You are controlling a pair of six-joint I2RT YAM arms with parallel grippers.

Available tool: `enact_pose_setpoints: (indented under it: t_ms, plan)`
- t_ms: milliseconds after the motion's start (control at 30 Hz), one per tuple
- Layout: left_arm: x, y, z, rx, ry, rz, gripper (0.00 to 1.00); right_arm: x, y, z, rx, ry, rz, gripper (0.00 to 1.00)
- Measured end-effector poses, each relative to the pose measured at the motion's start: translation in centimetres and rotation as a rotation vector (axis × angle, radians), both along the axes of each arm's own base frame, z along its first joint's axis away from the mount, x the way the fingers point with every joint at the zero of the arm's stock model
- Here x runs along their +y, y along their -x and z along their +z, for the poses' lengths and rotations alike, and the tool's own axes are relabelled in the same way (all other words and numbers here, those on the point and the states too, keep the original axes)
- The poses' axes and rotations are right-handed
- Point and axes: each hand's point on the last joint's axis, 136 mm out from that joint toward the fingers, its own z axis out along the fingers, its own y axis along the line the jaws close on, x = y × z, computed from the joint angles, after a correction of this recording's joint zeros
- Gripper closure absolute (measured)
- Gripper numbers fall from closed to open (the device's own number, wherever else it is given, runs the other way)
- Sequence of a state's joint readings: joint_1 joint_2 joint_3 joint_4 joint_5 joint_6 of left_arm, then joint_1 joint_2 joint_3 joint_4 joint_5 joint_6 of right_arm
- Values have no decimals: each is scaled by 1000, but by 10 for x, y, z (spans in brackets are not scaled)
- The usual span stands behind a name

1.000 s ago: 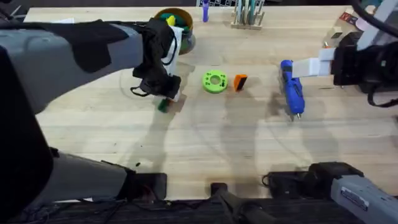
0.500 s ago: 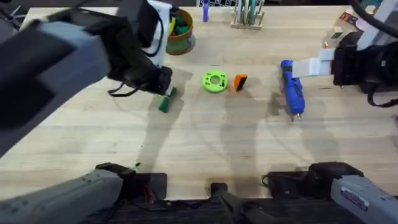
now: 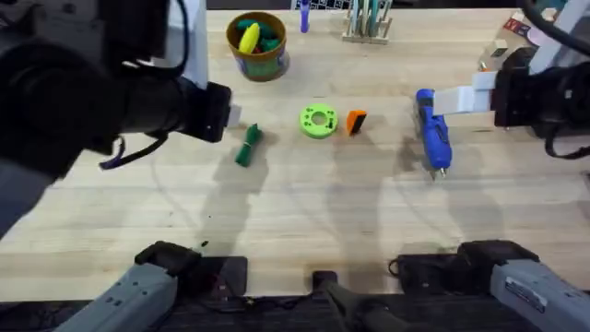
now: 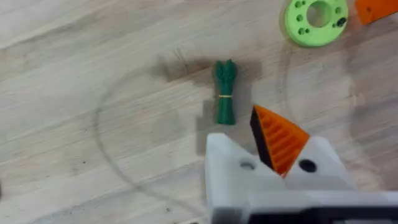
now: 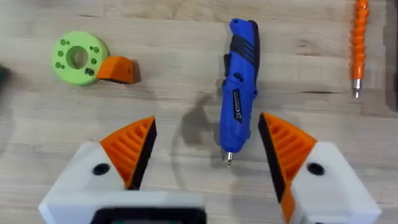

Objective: Pick up the gripper from the table and insert it into the empty holder that is missing its gripper. Then pick up a screw, insert it into the mounting hole, and use the screwdriver to tighten it. Finally, clean up the table by picking up the vegetable and placing it into the bucket.

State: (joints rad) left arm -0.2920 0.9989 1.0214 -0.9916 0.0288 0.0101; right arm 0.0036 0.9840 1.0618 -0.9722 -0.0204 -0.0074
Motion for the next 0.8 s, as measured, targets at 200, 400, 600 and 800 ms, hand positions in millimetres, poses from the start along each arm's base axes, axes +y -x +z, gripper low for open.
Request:
enact_pose_setpoints:
  t_ms: [200, 400, 600, 800]
  plan:
    - [3, 6, 17, -69, 15, 4, 845, 0, 0, 0, 0, 0, 0, 11]
    - [6, 6, 21, -89, 11, 19, 33, 0, 0, 0, 0, 0, 0, 10]
    - [3, -6, 32, -153, 30, 22, 15, 0, 0, 0, 0, 0, 0, 10]
    - [-3, -25, 53, -267, 65, 23, 15, 0, 0, 0, 0, 0, 0, 10]
